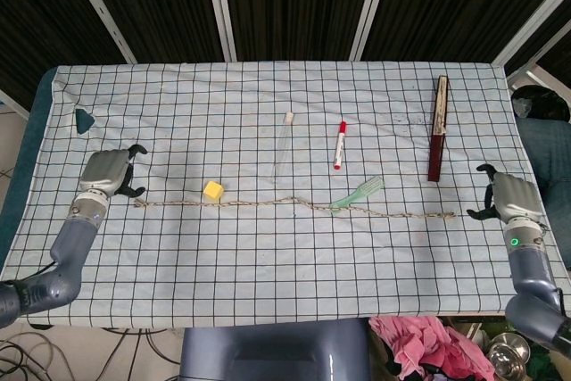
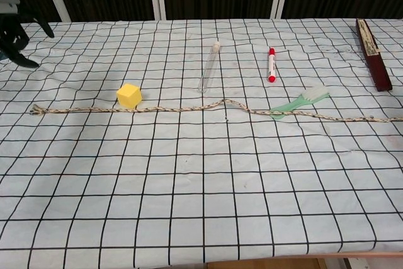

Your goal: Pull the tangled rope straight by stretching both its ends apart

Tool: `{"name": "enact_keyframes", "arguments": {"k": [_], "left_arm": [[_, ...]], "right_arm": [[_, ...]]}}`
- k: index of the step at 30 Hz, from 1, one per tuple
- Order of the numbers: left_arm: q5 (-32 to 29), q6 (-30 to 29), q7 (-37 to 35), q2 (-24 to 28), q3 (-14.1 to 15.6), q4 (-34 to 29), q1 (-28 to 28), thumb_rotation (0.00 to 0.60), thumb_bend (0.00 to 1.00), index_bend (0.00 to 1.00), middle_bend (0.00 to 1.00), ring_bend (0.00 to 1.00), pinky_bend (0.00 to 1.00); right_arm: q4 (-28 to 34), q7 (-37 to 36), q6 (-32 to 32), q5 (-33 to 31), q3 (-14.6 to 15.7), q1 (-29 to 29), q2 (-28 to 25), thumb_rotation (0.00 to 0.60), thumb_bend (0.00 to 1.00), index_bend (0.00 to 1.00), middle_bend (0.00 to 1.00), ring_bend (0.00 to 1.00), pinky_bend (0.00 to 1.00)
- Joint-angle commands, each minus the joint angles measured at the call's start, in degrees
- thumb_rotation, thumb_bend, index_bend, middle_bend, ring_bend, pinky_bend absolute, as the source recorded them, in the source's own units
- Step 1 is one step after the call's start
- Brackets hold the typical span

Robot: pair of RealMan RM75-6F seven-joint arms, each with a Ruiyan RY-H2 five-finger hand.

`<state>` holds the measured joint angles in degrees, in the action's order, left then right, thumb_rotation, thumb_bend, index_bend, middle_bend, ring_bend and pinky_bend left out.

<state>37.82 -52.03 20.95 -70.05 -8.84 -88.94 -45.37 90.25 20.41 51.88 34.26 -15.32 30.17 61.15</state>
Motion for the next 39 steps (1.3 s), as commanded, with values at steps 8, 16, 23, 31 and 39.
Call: {"name": "enact_keyframes", "arguments": {"k": [8,16,23,31,39], "left_arm": [[17.8,-22.8,-1.2,11.2,4.7,-20.8,13.8,0.600,0.06,0.23,0.20,0.08,0.16],[34.0,-43.2,-5.0,8.7,12.8,-20.0,28.8,0.600,0.06,0.22,0.12,0.00,0.03],[41.6,-45.7,-13.6,7.8,17.7,-13.1,35.1,0.600,0.06,0.20,0.10,0.00,0.00],[43.5,-45.4,-13.1,7.8,18.3,-11.0,37.8,0.600,0.06,0.17,0.07,0.00,0.00],[43.1,-42.3,-15.9,7.5,15.7,-8.3,37.3,0.600,0.06,0.17,0.07,0.00,0.00]], "right_arm": [[9.8,-14.6,19.7,27.9,5.0,-14.0,-1.4,0.600,0.12,0.17,0.26,0.36,0.26],[6.1,-13.8,30.0,41.8,11.9,-19.9,5.3,0.600,0.12,0.12,0.19,0.29,0.24],[4.0,-15.3,32.0,47.0,13.9,-21.2,7.3,0.600,0.12,0.10,0.16,0.27,0.24],[5.0,-14.3,33.7,49.3,14.1,-22.2,7.0,0.600,0.12,0.10,0.16,0.27,0.24],[5.8,-14.7,35.4,50.5,13.5,-23.0,6.7,0.600,0.12,0.10,0.16,0.27,0.24]]}}
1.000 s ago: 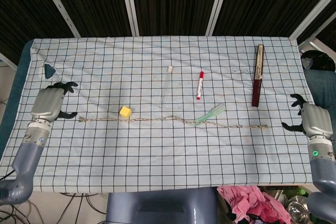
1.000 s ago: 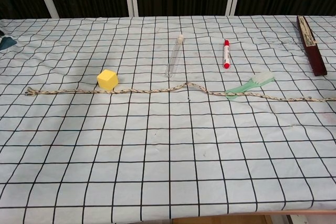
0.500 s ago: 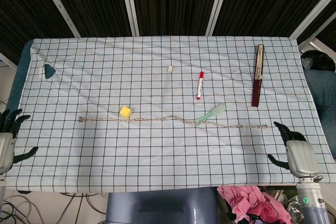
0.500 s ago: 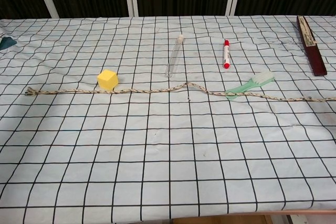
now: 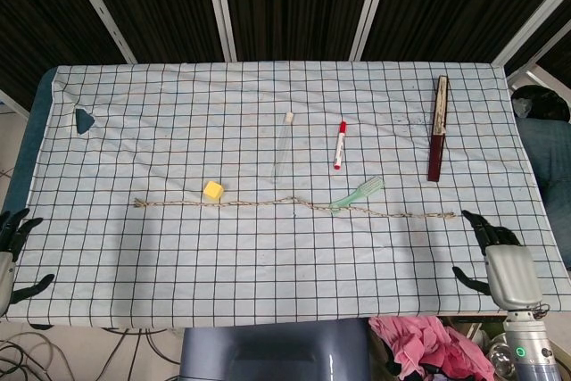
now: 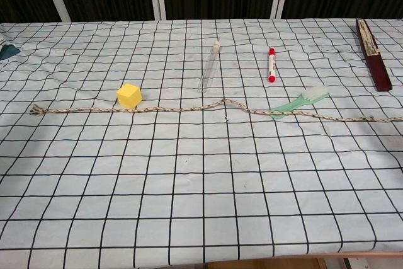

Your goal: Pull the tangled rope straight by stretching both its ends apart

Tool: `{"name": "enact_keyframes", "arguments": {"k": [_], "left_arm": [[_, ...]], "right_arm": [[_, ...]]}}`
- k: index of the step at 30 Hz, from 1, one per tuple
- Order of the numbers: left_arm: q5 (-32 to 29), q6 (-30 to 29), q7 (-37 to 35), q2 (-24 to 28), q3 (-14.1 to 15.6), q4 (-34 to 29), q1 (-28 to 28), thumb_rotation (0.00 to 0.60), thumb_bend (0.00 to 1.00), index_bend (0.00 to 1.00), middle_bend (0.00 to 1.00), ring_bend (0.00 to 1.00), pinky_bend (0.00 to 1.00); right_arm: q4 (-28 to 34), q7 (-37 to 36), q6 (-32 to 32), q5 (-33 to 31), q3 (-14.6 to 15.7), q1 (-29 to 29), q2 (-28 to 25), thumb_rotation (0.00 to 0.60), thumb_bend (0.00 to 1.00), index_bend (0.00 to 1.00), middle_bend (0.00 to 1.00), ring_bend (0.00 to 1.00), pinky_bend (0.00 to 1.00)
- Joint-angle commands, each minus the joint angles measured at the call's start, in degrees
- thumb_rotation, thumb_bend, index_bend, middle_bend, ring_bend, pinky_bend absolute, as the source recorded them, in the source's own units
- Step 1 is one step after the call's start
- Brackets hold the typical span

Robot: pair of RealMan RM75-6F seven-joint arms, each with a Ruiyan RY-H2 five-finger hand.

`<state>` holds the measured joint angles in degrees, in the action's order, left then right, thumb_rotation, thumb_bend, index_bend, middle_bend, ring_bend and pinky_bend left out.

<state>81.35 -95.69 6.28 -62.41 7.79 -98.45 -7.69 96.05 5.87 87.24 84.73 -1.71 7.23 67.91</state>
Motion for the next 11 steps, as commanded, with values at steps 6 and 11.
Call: {"name": "enact_keyframes", "arguments": {"k": [6,11], "left_arm": [[-1.5,3.1,-4.9,0.4,-3.0,3.5,-0.4,0.600,0.06,0.17,0.07,0.00,0.00],[-1.9,3.0,-6.0,1.1,-3.7,3.3,0.7,0.600,0.06,0.17,0.07,0.00,0.00]], "right_arm": [[0.5,-1.0,-0.6,-0.2,-0.1,-0.4,-1.3,0.600,0.12,0.10,0.16,0.27,0.24],[0.2,-1.6,-0.9,-0.9,-0.6,-0.6,-1.7,0.600,0.12,0.10,0.16,0.27,0.24]]}}
